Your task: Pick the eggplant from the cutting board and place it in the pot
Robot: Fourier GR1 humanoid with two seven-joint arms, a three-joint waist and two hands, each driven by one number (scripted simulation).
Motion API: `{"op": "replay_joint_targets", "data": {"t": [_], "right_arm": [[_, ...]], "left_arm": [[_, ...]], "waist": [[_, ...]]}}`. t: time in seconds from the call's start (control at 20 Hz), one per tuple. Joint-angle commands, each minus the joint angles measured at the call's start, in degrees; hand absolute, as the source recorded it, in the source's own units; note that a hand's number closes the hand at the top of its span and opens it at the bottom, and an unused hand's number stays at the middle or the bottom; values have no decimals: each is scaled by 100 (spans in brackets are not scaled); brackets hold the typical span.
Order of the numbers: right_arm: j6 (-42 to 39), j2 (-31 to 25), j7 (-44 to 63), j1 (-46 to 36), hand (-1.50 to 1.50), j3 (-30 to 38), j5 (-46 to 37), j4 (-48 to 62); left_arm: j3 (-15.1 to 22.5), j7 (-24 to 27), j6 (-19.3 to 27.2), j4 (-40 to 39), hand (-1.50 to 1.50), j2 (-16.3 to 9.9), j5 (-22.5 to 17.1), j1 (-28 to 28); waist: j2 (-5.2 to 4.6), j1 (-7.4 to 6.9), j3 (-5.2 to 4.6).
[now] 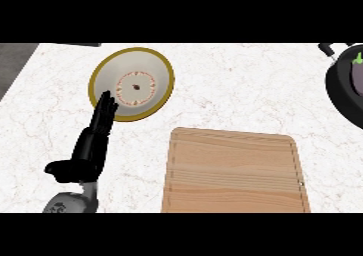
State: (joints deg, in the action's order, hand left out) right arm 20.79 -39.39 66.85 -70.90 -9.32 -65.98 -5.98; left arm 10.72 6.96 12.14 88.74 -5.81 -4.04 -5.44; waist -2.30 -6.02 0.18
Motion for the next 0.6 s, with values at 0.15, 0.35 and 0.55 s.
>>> {"op": "replay_joint_targets", "data": {"t": [0.15,0.35,0.55], "right_arm": [[834,62,551,406,150,566,466,172],[1077,58,305,686,150,912,786,273],[1340,125,320,910,150,1302,1167,366]], "left_arm": [[-253,29,13,125,0,-115,-100,101],[-118,-51,145,-19,0,48,31,12],[-236,85,38,-162,0,-14,-42,-26]], "waist": [[70,185,4],[48,234,10],[35,267,10]]}}
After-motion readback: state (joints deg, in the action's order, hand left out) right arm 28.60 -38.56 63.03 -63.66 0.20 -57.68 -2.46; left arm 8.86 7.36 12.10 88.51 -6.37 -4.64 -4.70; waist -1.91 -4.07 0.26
